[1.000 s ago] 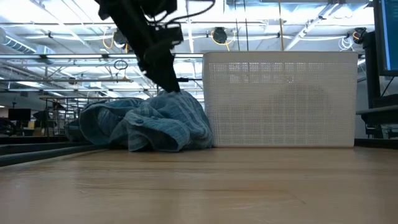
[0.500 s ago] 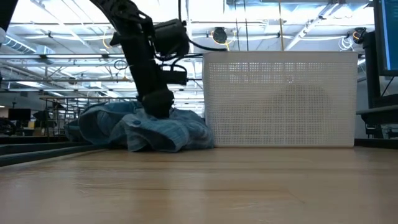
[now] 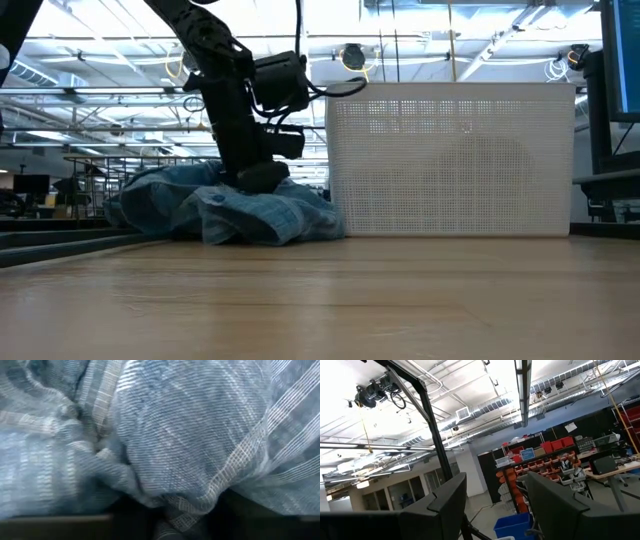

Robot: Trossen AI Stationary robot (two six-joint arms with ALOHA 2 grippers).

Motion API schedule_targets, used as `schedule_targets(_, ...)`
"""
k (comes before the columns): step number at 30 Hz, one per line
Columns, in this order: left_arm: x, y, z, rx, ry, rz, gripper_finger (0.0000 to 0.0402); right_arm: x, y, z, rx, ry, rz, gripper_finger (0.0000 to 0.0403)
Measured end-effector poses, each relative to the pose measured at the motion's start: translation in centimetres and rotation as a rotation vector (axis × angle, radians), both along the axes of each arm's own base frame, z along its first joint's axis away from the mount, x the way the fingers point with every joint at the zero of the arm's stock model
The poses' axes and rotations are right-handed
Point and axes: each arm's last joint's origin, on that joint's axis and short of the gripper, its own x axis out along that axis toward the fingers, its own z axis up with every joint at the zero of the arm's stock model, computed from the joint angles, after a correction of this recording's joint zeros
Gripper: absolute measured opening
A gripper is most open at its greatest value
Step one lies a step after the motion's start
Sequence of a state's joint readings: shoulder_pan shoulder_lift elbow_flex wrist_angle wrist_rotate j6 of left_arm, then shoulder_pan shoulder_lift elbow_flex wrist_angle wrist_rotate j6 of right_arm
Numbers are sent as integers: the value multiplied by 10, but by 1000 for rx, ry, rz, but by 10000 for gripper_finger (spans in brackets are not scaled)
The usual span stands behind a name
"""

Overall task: Pick & Place Cloths
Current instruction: Put the blue striped shirt into the white laundry bin

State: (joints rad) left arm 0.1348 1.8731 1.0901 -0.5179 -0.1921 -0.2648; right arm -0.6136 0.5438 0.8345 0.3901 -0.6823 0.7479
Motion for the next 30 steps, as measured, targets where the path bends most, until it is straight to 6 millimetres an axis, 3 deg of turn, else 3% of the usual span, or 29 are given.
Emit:
schedule_targets(6,-2,-1,9,-43,-45,62,34,0,0,0,1,1,0,201)
schedule_targets(8,-3,-2,14,-70,-68,80,13,0,0,0,1,1,0,201)
schedule_targets(15,-12,-5,53,-103,-203,138,7,0,0,0,1,1,0,201)
schedule_targets(21,-30,-7,105,-112,-393,186,6,0,0,0,0,1,0,201)
schedule_targets(30,-72,-24,186,-165,-761,191,6,0,0,0,0,0,0,201)
